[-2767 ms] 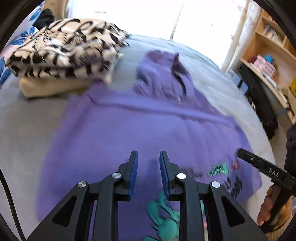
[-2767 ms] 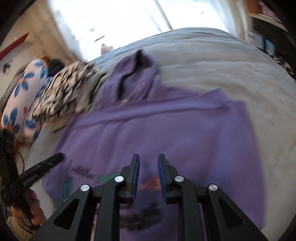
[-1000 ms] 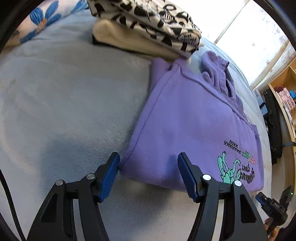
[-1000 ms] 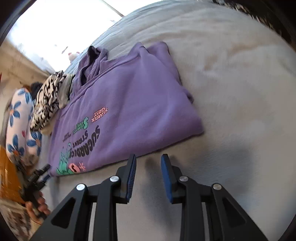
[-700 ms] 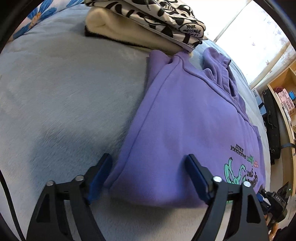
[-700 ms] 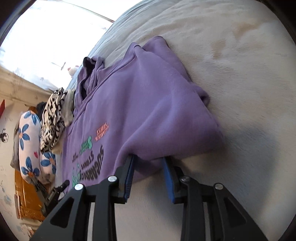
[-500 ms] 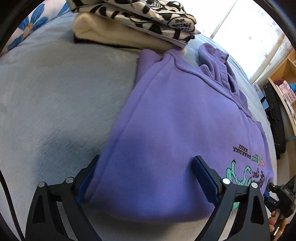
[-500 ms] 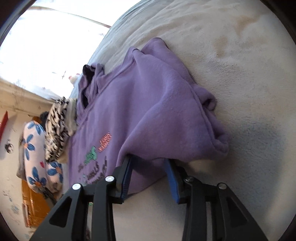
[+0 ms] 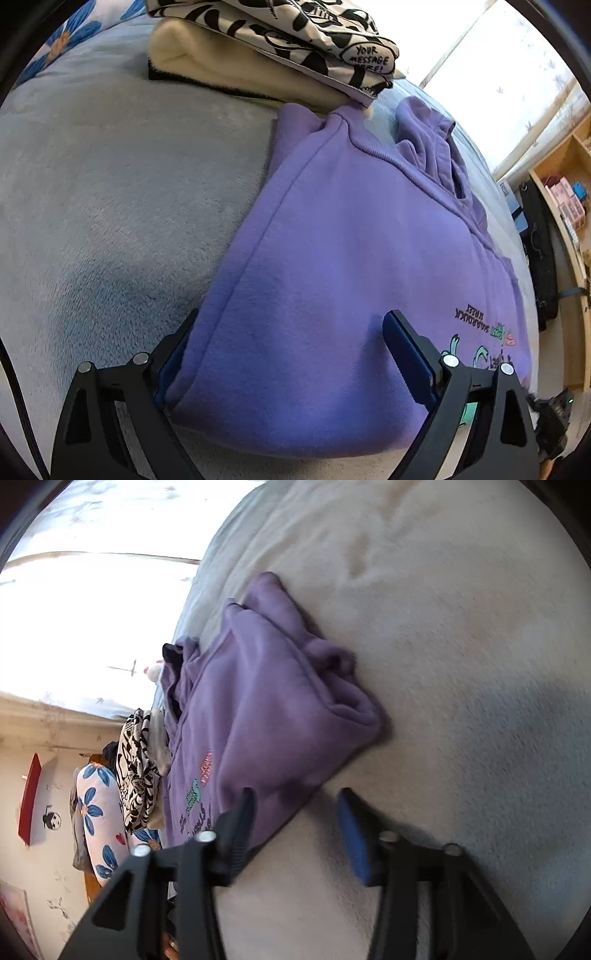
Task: Fold large clothes
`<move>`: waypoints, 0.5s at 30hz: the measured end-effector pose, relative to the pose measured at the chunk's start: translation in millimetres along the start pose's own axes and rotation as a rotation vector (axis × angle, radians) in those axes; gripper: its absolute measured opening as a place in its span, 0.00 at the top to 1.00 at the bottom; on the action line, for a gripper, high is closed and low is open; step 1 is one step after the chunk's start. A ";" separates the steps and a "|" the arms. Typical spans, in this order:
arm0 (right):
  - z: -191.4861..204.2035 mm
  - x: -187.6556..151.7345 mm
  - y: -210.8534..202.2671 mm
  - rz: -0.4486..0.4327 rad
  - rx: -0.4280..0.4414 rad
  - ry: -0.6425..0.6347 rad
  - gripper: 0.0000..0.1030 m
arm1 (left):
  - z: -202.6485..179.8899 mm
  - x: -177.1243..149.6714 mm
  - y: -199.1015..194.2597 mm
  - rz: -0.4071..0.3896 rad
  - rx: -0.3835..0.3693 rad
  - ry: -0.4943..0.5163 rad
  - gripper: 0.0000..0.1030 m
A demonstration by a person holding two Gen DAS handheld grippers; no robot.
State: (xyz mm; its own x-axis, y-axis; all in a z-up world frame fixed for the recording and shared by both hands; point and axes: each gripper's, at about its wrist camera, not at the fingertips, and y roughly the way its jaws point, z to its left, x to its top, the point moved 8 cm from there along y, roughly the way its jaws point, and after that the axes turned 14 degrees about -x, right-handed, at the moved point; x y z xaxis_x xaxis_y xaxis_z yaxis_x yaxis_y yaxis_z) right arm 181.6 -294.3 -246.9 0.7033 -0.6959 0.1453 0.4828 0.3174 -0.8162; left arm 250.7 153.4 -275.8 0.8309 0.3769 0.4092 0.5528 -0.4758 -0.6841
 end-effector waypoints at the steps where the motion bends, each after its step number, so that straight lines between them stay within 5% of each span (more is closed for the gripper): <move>1: 3.8 1.4 -0.8 -0.013 0.011 -0.008 0.34 | -0.9 0.1 0.7 0.001 0.005 0.006 0.09; 3: 13.5 6.4 -1.1 -0.046 0.017 -0.026 0.23 | -0.7 0.4 0.0 0.000 0.002 0.005 0.09; 8: 25.0 20.0 19.2 -0.059 -0.055 -0.014 0.13 | 2.7 4.2 -2.8 -0.012 -0.046 -0.038 0.10; 11: 24.3 24.5 30.3 -0.064 -0.100 -0.005 0.13 | 5.1 5.8 -5.2 -0.029 -0.035 -0.046 0.33; 13: 23.8 26.7 29.1 -0.088 -0.101 0.008 0.14 | 7.0 6.2 -7.3 -0.037 -0.078 -0.076 0.57; 14: 24.4 27.4 29.3 -0.097 -0.106 0.004 0.26 | 7.1 6.1 -8.2 -0.039 -0.106 -0.093 0.64; 15: 24.0 27.9 29.4 -0.105 -0.129 -0.013 0.59 | 6.3 5.6 -8.8 -0.038 -0.136 -0.114 0.71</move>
State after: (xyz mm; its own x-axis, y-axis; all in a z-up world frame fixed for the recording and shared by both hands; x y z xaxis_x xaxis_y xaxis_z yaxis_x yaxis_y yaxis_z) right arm 227.9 -288.9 -253.4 0.6591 -0.7126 0.2403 0.4836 0.1570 -0.8611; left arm 250.1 164.7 -271.3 0.8012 0.4808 0.3563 0.5933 -0.5601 -0.5782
